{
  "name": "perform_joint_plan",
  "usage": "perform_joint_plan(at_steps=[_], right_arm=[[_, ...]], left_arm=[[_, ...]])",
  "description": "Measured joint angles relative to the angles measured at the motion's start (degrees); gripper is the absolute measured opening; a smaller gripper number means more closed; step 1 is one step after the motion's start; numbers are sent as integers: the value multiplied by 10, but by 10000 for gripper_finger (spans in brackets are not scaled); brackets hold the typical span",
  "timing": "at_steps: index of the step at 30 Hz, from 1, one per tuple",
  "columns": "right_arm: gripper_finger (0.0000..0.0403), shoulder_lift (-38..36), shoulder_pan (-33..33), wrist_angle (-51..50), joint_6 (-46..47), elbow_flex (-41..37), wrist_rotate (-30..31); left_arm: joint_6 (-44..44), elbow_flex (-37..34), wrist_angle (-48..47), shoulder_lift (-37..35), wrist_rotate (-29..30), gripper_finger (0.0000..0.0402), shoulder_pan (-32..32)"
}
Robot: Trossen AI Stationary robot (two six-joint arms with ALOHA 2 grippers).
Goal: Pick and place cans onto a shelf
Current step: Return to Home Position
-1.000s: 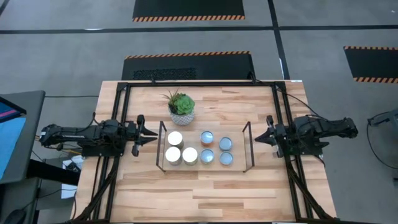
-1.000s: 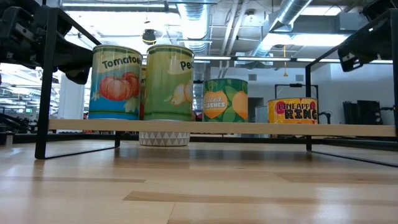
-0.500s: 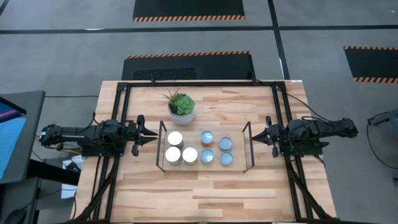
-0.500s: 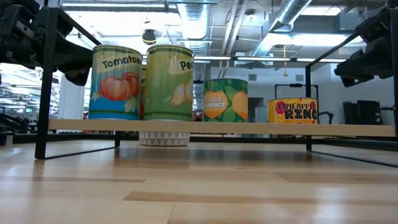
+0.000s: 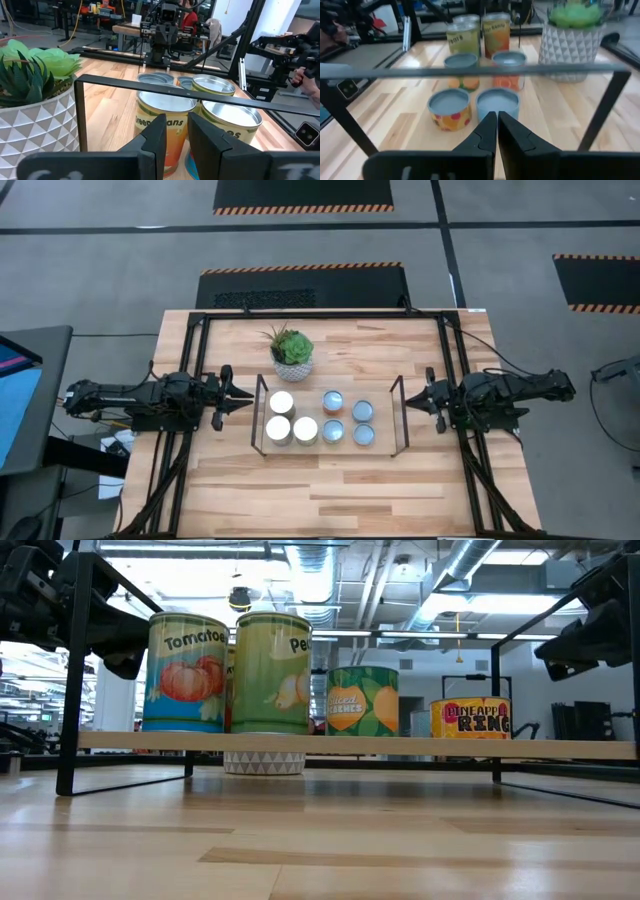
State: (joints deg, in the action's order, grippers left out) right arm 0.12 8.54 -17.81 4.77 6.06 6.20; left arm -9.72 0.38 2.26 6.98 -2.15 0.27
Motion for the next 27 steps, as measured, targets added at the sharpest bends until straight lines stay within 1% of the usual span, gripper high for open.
perform_joint_plan(at_steps=[3, 8, 12, 17, 21, 23, 27], right_arm=[[43, 1, 0, -24, 20, 16, 0], [43, 0, 1, -93, 27, 76, 0], [43, 0, 1, -63, 10, 86, 0], [43, 1, 1, -5, -4, 40, 0], [43, 0, 1, 96, -16, 9, 0], [43, 0, 1, 112, -30, 9, -1], [43, 0, 1, 107, -26, 8, -1]], left_arm=[[-1, 0, 0, 0, 0, 68, 0], [0, 0, 0, 0, 0, 68, 0], [0, 0, 0, 1, 0, 68, 0], [0, 0, 0, 1, 0, 68, 0], [-5, 0, 0, 1, 0, 68, 0], [-9, 0, 0, 1, 0, 68, 0], [-20, 0, 0, 1, 0, 68, 0]])
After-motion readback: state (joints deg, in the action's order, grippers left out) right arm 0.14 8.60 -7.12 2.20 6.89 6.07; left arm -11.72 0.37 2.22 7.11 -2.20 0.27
